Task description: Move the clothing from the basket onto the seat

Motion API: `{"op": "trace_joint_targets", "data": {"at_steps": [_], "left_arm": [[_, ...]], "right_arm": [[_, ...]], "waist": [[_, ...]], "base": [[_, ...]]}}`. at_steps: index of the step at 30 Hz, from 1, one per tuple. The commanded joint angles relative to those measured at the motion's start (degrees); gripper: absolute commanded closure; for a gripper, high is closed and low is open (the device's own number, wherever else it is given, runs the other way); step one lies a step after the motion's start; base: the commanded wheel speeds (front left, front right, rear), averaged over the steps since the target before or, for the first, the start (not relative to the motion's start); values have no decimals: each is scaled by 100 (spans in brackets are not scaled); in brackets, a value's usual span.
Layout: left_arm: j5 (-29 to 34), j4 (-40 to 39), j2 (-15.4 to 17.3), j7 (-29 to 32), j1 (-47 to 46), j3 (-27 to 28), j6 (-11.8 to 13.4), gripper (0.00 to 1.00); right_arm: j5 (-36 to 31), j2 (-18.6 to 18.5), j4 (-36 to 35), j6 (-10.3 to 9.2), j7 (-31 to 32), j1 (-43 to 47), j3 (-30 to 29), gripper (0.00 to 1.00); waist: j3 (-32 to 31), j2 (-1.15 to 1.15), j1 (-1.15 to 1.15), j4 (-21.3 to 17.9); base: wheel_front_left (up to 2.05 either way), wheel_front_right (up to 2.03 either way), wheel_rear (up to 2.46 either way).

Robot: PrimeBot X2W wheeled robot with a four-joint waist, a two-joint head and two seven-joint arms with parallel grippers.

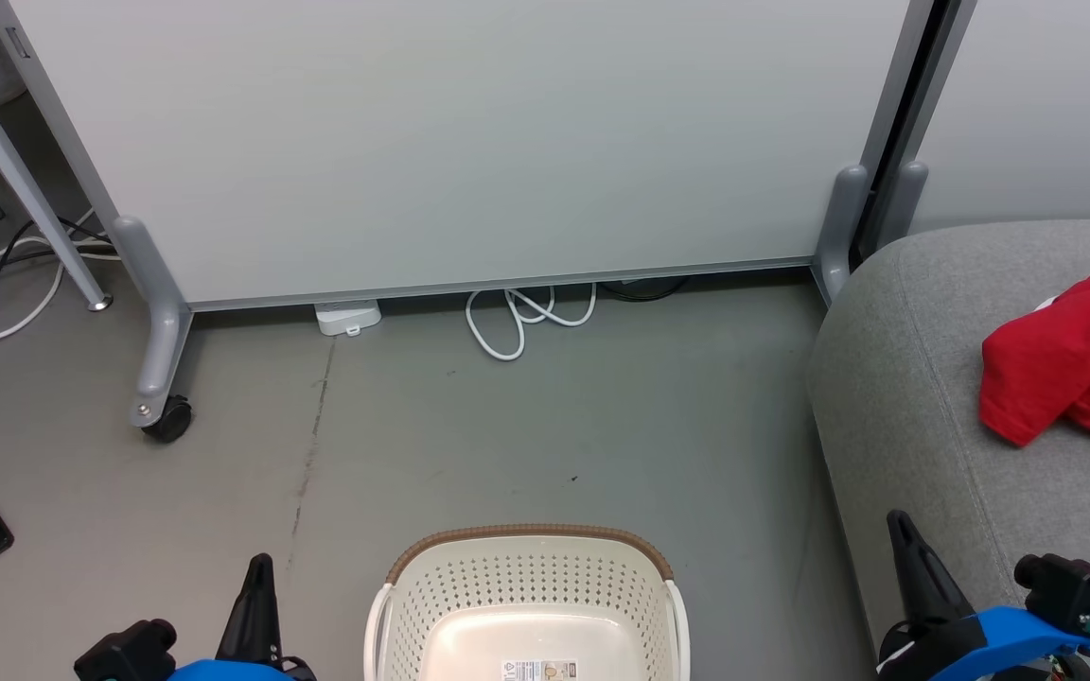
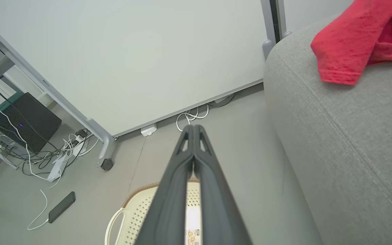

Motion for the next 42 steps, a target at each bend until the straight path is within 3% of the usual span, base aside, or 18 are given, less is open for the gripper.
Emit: {"op": "trace_joint_targets", "data": {"at_steps": [1,42], "left_arm": [[-206,-122,10,44,-193,65,-9,100],[-3142,-545,-58,853,-502,489,-27,100]], "right_arm": [[246,-14,-118,0,32,-166,-27,100],[3520,-28,-233,2,548,-398,-211,100]], "waist": [[1,0,0,-4],[24,0,0,-135]], "base": [[0,0,0],[0,0,0]]}}
